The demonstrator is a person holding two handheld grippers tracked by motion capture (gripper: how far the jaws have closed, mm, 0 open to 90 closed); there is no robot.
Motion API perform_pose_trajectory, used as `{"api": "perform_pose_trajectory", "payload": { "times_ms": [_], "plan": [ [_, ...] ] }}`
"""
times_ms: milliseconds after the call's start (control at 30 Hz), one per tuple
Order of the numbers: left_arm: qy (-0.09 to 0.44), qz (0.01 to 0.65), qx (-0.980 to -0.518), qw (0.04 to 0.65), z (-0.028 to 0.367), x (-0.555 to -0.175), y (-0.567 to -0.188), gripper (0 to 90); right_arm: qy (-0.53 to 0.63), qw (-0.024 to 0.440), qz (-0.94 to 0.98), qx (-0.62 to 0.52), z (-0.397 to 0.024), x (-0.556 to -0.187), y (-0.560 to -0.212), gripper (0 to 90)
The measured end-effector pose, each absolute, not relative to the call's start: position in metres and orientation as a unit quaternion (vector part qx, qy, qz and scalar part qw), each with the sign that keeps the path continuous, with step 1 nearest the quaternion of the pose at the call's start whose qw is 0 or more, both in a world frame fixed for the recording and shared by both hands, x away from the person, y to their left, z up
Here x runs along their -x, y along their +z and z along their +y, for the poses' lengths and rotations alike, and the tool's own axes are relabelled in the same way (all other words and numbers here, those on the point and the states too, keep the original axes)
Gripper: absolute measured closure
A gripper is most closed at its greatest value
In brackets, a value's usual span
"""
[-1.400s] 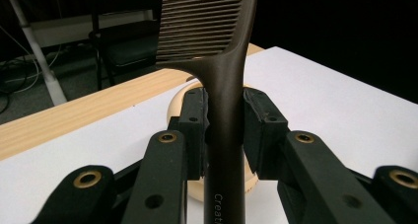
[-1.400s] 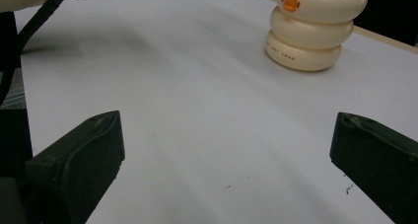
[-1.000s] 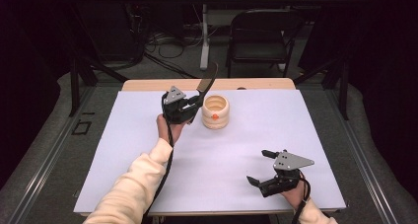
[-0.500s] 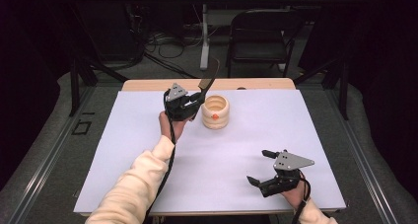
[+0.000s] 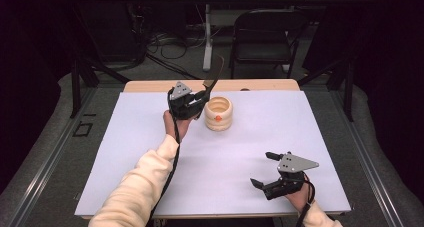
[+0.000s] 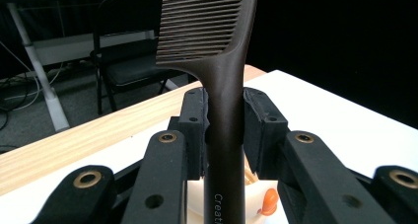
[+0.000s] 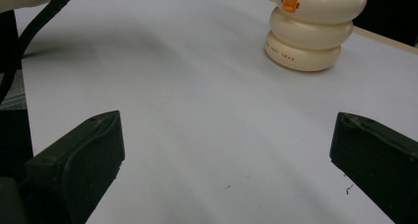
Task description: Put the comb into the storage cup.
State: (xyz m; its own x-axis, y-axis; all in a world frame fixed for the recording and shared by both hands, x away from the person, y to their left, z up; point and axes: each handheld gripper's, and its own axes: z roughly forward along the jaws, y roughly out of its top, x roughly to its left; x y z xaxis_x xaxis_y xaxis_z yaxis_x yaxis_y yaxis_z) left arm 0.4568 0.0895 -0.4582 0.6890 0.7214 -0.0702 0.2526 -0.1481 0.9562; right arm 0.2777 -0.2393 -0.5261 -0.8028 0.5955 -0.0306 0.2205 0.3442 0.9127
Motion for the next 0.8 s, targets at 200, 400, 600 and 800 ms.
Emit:
{"api": "perform_pose_trajectory", "payload": {
  "times_ms": [200,400,600,800],
  "plan": [
    [0.209,0.334,-0.724,0.566,0.0866,-0.4592,-0.4550,72.0,0.513,0.182,0.799,-0.255,-0.2394,-0.2781,-0.5263,0.0],
    [0.213,0.329,-0.725,0.567,0.0828,-0.4604,-0.4508,72.0,0.512,0.183,0.799,-0.255,-0.2396,-0.2775,-0.5259,0.0],
    [0.214,0.323,-0.727,0.567,0.0805,-0.4604,-0.4480,72.0,0.513,0.182,0.799,-0.254,-0.2391,-0.2775,-0.5260,0.0],
    [0.213,0.323,-0.726,0.568,0.0790,-0.4636,-0.4490,72.0,0.513,0.183,0.799,-0.254,-0.2393,-0.2779,-0.5261,0.0]
  ]
}}
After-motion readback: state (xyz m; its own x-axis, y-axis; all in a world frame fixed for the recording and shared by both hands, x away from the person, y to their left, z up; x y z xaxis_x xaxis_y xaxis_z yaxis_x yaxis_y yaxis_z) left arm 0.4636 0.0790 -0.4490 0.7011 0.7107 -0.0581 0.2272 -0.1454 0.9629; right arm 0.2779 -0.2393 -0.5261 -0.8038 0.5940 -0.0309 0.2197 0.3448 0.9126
